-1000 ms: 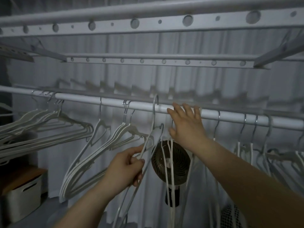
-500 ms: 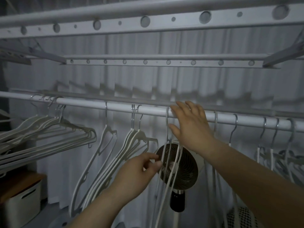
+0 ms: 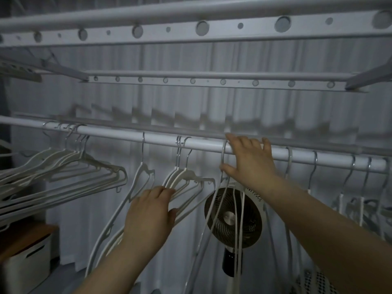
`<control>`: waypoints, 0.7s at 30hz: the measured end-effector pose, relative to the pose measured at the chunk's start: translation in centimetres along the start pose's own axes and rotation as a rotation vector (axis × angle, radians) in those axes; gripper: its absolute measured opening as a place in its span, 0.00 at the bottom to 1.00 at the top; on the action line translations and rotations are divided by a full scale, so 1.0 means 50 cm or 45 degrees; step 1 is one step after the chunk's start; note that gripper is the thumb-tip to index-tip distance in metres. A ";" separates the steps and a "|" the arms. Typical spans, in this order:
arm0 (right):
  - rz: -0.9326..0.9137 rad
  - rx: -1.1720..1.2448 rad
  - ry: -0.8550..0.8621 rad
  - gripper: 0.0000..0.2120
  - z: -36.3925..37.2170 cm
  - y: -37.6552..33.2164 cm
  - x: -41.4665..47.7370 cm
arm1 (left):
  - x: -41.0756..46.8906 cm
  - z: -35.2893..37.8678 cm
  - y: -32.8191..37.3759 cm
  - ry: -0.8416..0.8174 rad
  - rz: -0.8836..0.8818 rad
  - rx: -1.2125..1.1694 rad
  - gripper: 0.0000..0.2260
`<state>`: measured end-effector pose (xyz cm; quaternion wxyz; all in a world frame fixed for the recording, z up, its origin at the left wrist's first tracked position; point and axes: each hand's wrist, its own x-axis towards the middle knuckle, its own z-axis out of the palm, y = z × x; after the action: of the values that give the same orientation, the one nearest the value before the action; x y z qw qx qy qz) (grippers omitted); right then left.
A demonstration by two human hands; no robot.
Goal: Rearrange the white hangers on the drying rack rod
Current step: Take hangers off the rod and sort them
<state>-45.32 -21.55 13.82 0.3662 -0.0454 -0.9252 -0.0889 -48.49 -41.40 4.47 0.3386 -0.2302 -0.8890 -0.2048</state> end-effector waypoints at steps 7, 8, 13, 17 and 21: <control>-0.046 -0.002 0.000 0.27 0.009 -0.039 0.022 | 0.002 0.007 -0.036 -0.042 -0.021 0.171 0.21; -0.041 -0.005 0.008 0.26 0.011 -0.041 0.024 | 0.001 0.006 -0.041 -0.052 -0.030 0.192 0.21; -0.012 -0.013 0.039 0.24 0.012 -0.040 0.026 | 0.000 -0.003 -0.067 -0.070 -0.085 0.187 0.16; 0.007 -0.038 0.040 0.24 0.008 -0.032 0.019 | 0.002 -0.003 -0.079 -0.071 -0.113 0.150 0.11; 0.026 -0.077 0.029 0.24 0.005 -0.020 0.014 | 0.003 -0.004 -0.074 -0.129 -0.100 0.240 0.10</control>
<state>-46.15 -22.49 13.97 0.3760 -0.0651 -0.9173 -0.1136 -50.50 -44.48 3.94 0.3050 -0.1723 -0.9287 -0.1215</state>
